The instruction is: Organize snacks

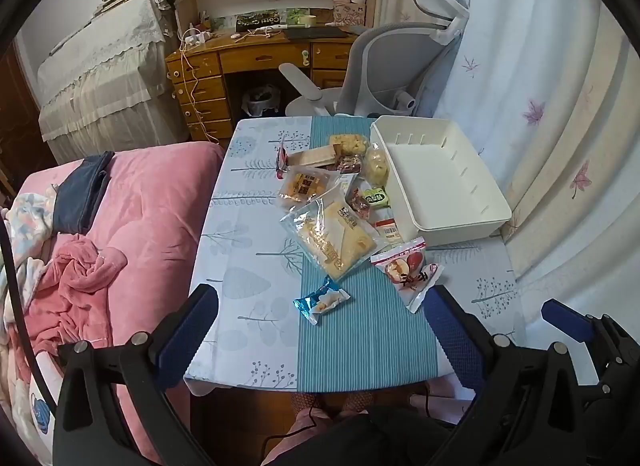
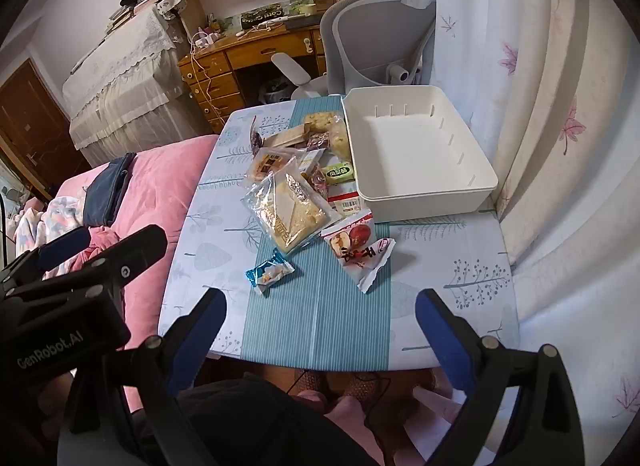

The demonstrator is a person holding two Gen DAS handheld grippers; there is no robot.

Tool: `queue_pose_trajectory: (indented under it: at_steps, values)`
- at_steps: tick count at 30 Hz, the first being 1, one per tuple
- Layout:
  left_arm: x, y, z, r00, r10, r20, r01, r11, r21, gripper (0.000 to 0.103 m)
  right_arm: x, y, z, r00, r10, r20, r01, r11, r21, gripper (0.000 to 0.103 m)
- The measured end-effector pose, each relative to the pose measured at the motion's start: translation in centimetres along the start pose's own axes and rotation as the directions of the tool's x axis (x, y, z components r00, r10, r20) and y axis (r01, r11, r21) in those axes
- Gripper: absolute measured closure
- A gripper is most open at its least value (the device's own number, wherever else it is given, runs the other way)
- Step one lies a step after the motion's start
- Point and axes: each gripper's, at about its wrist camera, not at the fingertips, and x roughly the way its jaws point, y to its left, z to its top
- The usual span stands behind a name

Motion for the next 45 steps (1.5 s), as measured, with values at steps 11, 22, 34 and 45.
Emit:
queue_pose_trajectory:
  at_steps: [11, 22, 34, 45]
  values:
    - [-0.01, 0.01, 0.0, 1.0, -0.002, 0.004, 0.002, 1.0, -0.001, 0.001, 0.02, 0.04, 0.01, 1.0, -0.004, 0.0, 0.004, 1.0, -0.001, 0.007]
    - [-0.02, 0.01, 0.0, 1.0, -0.003, 0.006, 0.003, 1.0, -0.001, 0.001, 0.08, 0.06, 0.05, 1.0, -0.005, 0.001, 0.005, 1.0, -0.001, 0.007]
    - [-0.02, -0.05, 0.04, 1.0, -0.009, 0.008, 0.009, 1.0, -0.003, 0.001, 0.19, 0.1, 0.05, 1.0, -0.003, -0.001, 0.003, 1.0, -0.001, 0.007]
    - [-0.02, -0.14, 0.61, 0.999, -0.037, 0.016, 0.037, 0.999, -0.007, 0.004, 0.02, 0.11, 0.03, 1.0, -0.012, -0.001, 0.012, 1.0, 0.002, 0.007]
